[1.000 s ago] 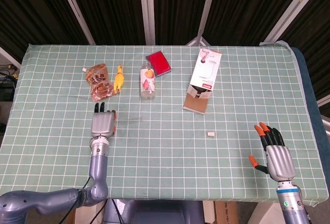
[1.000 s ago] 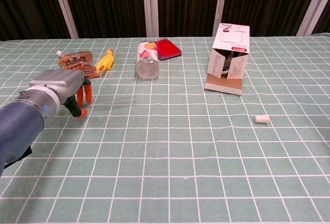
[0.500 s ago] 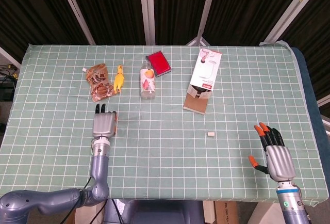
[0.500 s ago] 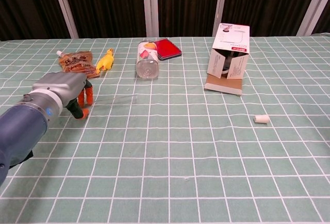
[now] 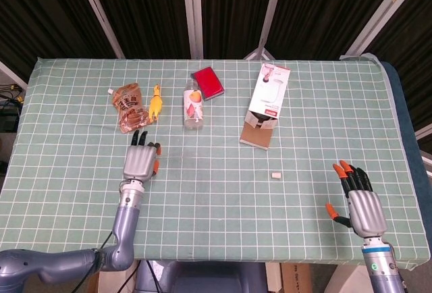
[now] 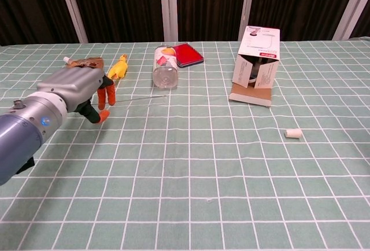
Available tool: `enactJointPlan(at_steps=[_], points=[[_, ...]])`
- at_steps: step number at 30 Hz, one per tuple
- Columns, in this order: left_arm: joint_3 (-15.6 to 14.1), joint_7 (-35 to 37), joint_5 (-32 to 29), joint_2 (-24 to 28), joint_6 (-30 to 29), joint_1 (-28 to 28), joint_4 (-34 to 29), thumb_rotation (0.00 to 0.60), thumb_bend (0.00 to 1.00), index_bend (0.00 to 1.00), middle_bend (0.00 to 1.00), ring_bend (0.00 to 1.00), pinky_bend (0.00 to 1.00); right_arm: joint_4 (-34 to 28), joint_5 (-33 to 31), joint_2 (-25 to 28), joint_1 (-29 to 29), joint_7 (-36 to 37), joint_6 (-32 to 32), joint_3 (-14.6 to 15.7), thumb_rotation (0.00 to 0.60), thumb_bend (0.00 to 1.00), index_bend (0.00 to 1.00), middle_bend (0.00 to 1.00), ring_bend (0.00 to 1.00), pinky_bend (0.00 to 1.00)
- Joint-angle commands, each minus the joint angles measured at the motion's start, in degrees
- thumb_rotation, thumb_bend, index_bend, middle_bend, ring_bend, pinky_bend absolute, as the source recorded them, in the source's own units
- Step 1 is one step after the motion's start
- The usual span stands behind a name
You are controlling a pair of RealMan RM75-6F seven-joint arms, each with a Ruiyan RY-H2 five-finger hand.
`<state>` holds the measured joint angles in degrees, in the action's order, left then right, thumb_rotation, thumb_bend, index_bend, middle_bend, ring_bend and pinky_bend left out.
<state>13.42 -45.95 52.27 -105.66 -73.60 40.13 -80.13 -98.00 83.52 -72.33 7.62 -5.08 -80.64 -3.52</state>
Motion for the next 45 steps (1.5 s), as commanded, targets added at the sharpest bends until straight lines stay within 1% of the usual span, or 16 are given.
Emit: enactJointPlan(at_steps=[1, 6, 8, 13, 16, 21, 26, 31, 37, 45], points=[[-3.09, 6.24, 7.75, 4.33, 0.74, -0.91, -1.94, 0.6, 0.71, 0.5, 0.5, 0.09, 0.0, -0.17, -0.06, -0.2, 0.23, -0.36, -0.08, -0.36, 0.6, 0.35, 0.0, 0.0, 0.0, 0.0], [-4.37, 12.33, 13.97, 7.99, 0.71, -1.56, -2.87, 0.6, 0.71, 0.5, 0.5, 0.1, 0.0, -0.62, -1.05, -0.6, 1.53, -2.59, 1.74, -1.01, 0.6, 0.35, 0.01, 0.0, 0.0, 0.0], [-4.32, 14.65, 15.47, 9.2, 0.61, -1.84, -3.45, 0.6, 0.71, 0.5, 0.5, 0.1, 0.0, -0.81, -1.98, -1.06, 2.41, -4.44, 2.99, -1.47, 0.6, 0.35, 0.05, 0.0, 0.0, 0.0], [-3.94, 18.37, 18.01, 11.98, 0.56, -2.28, -5.02, 0.6, 0.71, 0.5, 0.5, 0.09, 0.0, -1.68, -5.41, -3.1, 4.91, -9.75, 6.49, -2.73, 0.6, 0.35, 0.26, 0.03, 0.0, 0.0], [-3.63, 19.91, 19.07, 13.63, 0.62, -2.52, -6.35, 0.6, 0.71, 0.5, 0.5, 0.1, 0.0, -1.38, -7.92, -5.74, 6.91, -13.81, 8.46, -3.8, 0.6, 0.35, 0.32, 0.06, 0.0, 0.0], [-3.11, 21.4, 19.55, 15.34, 0.63, -3.0, -8.59, 0.6, 0.71, 0.5, 0.5, 0.09, 0.0, 0.83, -12.36, -10.84, 10.17, -19.09, 10.99, -5.81, 0.6, 0.35, 0.38, 0.09, 0.0, 0.0], [-2.73, 22.27, 20.45, 16.76, 0.44, -3.32, -10.71, 0.6, 0.71, 0.5, 0.5, 0.1, 0.0, 4.04, -16.65, -15.47, 12.94, -23.42, 12.18, -7.63, 0.6, 0.35, 0.41, 0.11, 0.0, 0.0], [-2.5, 22.86, 20.86, 17.76, 0.3, -3.73, -11.61, 0.6, 0.71, 0.5, 0.5, 0.1, 0.0, 7.38, -19.7, -18.75, 14.95, -25.95, 13.01, -8.5, 0.6, 0.35, 0.42, 0.12, 0.0, 0.0], [-1.94, 23.68, 20.65, 19.11, 0.29, -4.26, -11.73, 0.6, 0.71, 0.5, 0.5, 0.09, 0.0, 11.59, -23.03, -21.93, 17.09, -27.85, 14.07, -9.44, 0.6, 0.35, 0.43, 0.13, 0.0, 0.0], [-1.61, 24.34, 20.56, 19.57, 0.86, -4.39, -11.29, 0.6, 0.71, 0.5, 0.5, 0.1, 0.0, 14.06, -24.91, -23.72, 18.41, -28.72, 14.03, -9.48, 0.6, 0.35, 0.47, 0.15, 0.0, 0.0]])
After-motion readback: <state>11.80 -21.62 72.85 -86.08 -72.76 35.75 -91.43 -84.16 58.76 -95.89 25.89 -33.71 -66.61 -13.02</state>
